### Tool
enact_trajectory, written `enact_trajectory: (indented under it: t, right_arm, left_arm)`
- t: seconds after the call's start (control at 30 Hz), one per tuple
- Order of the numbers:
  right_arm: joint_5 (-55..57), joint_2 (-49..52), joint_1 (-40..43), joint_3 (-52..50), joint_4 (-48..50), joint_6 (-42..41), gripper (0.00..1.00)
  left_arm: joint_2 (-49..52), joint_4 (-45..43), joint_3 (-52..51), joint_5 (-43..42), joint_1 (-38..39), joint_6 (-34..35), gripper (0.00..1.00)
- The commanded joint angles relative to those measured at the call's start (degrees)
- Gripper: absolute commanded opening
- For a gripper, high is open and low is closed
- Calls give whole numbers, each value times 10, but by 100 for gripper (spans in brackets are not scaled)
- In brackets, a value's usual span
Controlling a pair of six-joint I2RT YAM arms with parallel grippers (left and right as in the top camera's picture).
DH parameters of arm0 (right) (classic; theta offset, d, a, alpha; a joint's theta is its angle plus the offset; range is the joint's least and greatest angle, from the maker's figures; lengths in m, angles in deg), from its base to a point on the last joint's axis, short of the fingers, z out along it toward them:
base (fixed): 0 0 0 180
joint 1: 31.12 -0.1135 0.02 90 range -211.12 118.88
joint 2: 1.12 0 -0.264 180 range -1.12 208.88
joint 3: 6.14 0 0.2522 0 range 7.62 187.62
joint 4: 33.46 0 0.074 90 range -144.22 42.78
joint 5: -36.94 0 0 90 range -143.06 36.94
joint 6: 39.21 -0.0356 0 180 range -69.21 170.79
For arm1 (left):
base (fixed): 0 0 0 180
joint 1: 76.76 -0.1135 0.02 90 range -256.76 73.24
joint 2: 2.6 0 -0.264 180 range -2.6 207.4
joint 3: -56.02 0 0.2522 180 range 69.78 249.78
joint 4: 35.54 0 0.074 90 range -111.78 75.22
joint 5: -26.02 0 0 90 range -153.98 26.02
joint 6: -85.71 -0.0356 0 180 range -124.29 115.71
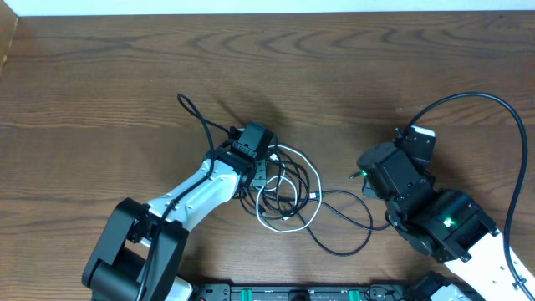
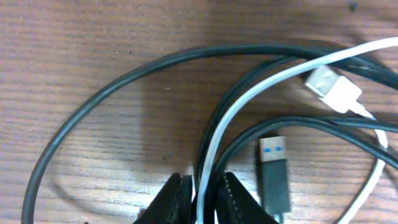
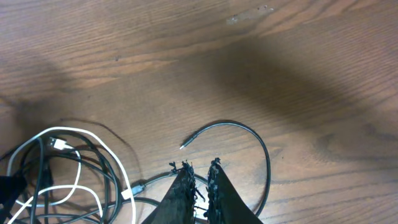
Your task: Untangle cables
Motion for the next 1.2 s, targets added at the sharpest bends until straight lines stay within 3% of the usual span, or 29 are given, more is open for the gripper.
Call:
enact_trajectory:
  t: [0.0,0.13,0.33,0.43,0.57,0.9,1.17]
  right_arm:
    - [7,3,3,5,-2,-6,7]
    - [7,3,3,5,-2,-6,7]
    - [-1,3,3,5,-2,-6,6]
    - [-2,3,3,5,-2,-6,6]
    - [-2,3,3,5,-2,-6,7]
    - [-2,3,3,5,-3,-6,7]
    - [-2,3,3,5,-3,-6,7]
  left_arm:
    - [-39,0,-3,2,2,6,14]
    - [-98,2,-3,2,2,6,9]
    - [-191,4,-3,2,2,6,9]
    - [-221,4,-3,2,2,6,31]
    - [-233,4,-3,6,2,4,39]
    - [-199,4,-3,64,2,9,39]
    - [-123,24,-3,90,-6,157,39]
